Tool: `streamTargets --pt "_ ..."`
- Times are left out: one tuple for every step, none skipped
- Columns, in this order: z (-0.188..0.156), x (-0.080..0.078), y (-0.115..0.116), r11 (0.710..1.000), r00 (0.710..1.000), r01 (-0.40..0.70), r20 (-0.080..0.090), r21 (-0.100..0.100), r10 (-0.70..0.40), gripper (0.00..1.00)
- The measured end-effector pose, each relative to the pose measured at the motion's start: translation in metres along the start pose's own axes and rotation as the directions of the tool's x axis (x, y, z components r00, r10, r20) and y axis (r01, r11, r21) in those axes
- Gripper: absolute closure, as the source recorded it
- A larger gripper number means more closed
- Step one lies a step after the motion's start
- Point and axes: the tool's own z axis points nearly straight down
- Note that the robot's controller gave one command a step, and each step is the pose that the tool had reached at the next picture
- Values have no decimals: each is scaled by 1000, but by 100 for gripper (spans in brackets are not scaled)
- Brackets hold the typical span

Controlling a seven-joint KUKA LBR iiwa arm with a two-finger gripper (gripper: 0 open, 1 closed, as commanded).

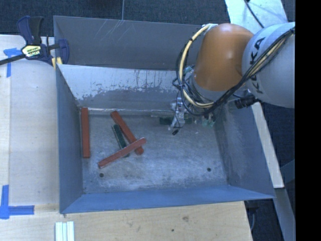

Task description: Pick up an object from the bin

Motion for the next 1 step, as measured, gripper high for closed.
streamTargets --pt "-61 7 -13 1000 1000 22 -2 2 -22 100"
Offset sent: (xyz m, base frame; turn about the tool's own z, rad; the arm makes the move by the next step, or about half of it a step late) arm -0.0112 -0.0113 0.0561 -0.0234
